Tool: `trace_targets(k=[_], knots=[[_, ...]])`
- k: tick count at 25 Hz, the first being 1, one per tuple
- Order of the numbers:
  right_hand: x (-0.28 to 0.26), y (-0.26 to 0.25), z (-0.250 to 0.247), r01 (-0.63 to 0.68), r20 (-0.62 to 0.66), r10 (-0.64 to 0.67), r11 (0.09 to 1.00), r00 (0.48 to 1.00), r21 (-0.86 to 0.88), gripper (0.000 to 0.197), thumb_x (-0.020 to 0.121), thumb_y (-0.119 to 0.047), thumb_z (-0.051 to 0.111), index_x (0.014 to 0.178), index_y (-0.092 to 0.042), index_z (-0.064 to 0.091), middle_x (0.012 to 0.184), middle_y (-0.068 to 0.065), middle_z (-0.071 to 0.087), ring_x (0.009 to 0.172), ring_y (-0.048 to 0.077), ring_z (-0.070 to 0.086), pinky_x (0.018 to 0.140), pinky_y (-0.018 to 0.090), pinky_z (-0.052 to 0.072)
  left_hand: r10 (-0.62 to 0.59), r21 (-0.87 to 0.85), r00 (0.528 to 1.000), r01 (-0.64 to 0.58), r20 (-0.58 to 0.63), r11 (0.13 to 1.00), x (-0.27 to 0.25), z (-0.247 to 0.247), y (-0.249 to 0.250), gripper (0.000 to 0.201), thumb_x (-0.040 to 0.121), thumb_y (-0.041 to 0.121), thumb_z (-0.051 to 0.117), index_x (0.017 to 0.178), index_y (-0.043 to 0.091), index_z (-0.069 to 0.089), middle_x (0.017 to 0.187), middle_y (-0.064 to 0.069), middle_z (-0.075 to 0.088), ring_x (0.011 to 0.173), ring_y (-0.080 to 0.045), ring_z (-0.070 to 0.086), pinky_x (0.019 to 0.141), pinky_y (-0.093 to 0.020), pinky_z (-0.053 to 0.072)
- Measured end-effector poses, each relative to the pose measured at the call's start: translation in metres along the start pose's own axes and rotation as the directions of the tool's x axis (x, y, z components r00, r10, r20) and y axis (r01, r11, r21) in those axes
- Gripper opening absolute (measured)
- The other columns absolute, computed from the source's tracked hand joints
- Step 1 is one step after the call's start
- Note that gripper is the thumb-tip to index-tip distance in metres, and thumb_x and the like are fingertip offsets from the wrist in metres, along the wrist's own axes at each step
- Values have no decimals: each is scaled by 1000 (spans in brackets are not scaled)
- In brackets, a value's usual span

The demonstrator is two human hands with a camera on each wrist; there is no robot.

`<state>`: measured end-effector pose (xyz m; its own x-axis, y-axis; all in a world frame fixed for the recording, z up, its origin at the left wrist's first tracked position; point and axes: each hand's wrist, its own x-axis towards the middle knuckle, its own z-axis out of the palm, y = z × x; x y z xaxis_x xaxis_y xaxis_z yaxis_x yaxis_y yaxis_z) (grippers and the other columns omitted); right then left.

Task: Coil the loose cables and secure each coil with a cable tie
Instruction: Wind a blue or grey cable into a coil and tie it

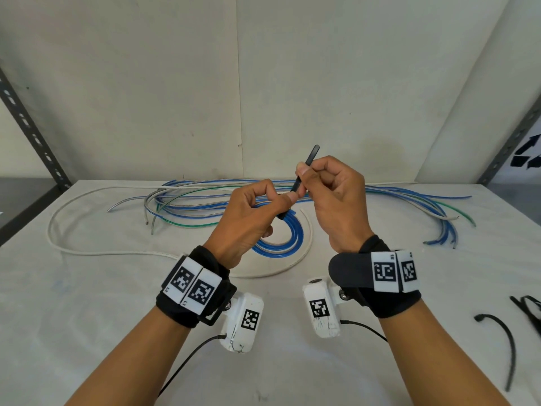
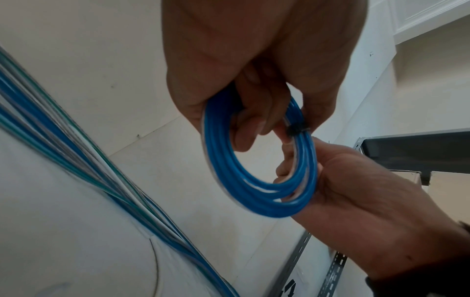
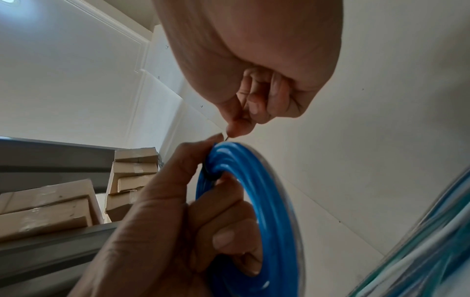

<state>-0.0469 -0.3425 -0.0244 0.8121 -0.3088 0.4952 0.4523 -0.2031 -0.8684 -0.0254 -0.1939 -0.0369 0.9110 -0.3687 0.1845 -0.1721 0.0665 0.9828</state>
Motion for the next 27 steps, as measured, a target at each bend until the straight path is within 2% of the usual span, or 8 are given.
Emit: trace_targets(k=[4,8,11,14,17,21,24,27], knots=[[-2,-3,-1,9,-10,-9,1000,1000,25,18,98,-12,63,80,-13,63,58,-2,62,58,12,57,71,23,51,1,14,1000,-1,24,1000,0,0,2,33,92,23,70,72,8,48,59,0,52,49,-15,27,54,-34,29],[-2,-4,1,-103,4,103,987,995,123,15,98,-9,62,84,-5,64,56,-2,59,51,4,51,54,11,41,-6,21,999,5,32,1000,1,-2,2,32,91,23,72,74,6,51,61,-2,55,51,-16,29,54,-34,29],[-3,0,5,-184,40,180,971,983,151,16,99,-16,61,91,-3,66,58,-1,59,50,5,47,50,16,38,0,52,1000,-1,12,999,3,-8,4,31,92,21,71,71,8,51,62,-2,56,48,-12,33,54,-32,30],[-7,5,8,-227,181,227,974,957,-22,21,95,-33,67,97,-12,69,77,2,73,62,9,63,57,24,48,11,-48,996,-16,-92,999,6,-17,9,39,95,17,67,63,14,44,62,-2,51,41,-6,33,48,-24,29],[-13,4,10,-232,410,250,968,877,-94,18,88,-25,74,103,-14,73,92,6,78,86,17,75,68,30,59,-14,-158,982,-16,-190,987,11,-28,13,31,95,22,66,73,8,50,55,6,44,41,-9,28,44,-22,30],[-17,1,15,-121,399,146,989,905,-88,14,92,-16,71,105,-11,73,90,6,79,88,18,76,70,30,62,-15,-222,988,-20,-156,975,11,-34,17,33,93,37,66,92,6,57,55,5,38,44,-10,31,49,-24,37],[-14,-1,12,-153,312,152,988,938,-24,11,93,-15,69,102,-11,72,89,7,79,86,17,75,67,28,60,5,-78,1000,-7,-21,997,5,-49,21,45,83,48,70,102,7,70,82,-10,67,73,-18,65,74,-33,57],[-10,-4,7,-194,263,181,981,948,22,16,95,-17,67,104,-6,71,89,9,78,84,18,75,68,28,60,-28,-47,999,26,-23,999,-6,-74,21,30,84,22,74,108,6,73,101,-16,76,94,-27,73,81,-35,62]])
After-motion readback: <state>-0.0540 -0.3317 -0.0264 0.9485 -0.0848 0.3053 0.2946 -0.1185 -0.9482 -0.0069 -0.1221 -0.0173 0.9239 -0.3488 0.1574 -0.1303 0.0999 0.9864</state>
